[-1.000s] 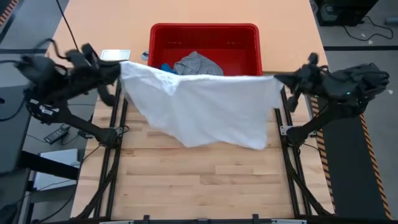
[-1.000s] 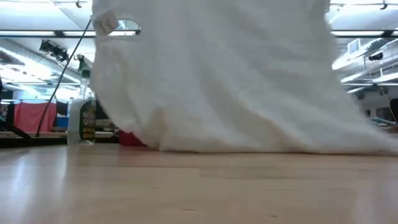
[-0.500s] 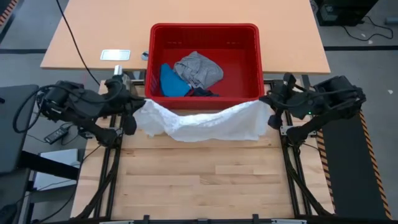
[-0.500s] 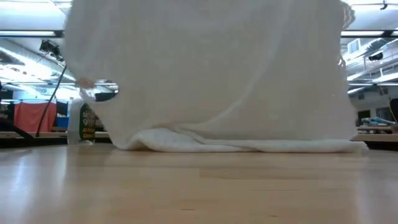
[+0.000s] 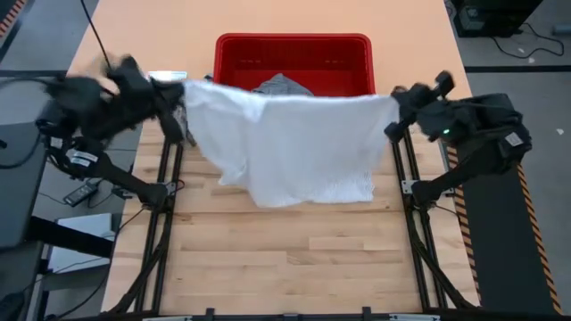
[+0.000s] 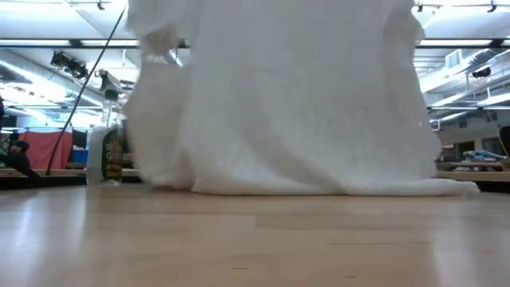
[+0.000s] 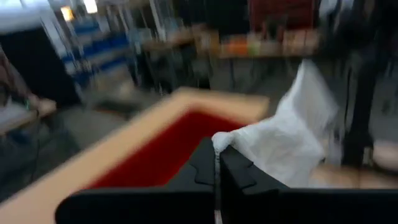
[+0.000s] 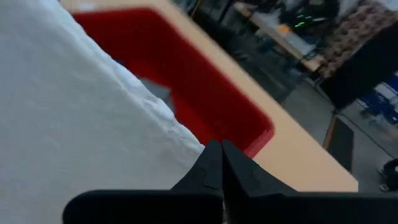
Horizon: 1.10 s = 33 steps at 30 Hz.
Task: Fold laundry
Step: Fold the white dress on the table
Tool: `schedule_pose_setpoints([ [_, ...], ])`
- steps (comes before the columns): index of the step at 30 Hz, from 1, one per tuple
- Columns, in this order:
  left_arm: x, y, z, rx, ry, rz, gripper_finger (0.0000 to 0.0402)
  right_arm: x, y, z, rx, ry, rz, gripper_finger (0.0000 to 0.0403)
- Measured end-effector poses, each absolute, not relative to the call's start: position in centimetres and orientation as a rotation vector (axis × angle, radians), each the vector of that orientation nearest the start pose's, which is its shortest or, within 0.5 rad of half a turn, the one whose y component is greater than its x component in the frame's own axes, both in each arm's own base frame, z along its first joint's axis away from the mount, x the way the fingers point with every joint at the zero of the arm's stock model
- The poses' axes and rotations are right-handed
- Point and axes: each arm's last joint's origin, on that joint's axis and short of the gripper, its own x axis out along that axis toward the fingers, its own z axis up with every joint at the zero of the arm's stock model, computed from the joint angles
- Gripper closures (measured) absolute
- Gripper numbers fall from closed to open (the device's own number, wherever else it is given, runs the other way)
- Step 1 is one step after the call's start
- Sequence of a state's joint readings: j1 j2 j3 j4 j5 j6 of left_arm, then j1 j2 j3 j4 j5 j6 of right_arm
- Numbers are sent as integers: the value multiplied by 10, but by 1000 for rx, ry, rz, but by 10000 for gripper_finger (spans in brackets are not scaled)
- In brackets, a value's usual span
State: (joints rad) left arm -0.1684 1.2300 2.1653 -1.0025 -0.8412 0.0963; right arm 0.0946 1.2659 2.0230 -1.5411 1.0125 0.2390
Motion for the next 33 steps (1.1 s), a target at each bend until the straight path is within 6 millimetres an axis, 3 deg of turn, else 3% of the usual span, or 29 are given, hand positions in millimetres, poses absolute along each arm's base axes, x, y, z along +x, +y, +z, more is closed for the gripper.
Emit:
schedule_pose_setpoints([
  [3, 109, 1, 604, 156, -32, 635, 401, 132, -10, 520, -185, 498, -933, 403],
  [6, 108, -4, 607, 145, -19, 587, 401, 128, -3, 526, -124, 477, -817, 403],
  [9, 116, -13, 585, 65, 131, 486, 401, 125, 4, 518, 7, 556, -621, 403],
  [13, 134, -32, 541, -167, 464, 338, 401, 141, 25, 496, 237, 719, -300, 403],
  [19, 180, -94, 469, -400, 844, 148, 401, 174, 85, 426, 424, 1063, -13, 403],
  [24, 209, -153, 389, -492, 1087, 95, 401, 199, 144, 350, 527, 1147, 130, 403],
  [28, 215, -186, 348, -613, 1107, 61, 401, 210, 178, 301, 650, 1161, 263, 403],
  [33, 211, -205, 316, -782, 1120, 96, 400, 215, 198, 269, 731, 1224, 360, 389],
])
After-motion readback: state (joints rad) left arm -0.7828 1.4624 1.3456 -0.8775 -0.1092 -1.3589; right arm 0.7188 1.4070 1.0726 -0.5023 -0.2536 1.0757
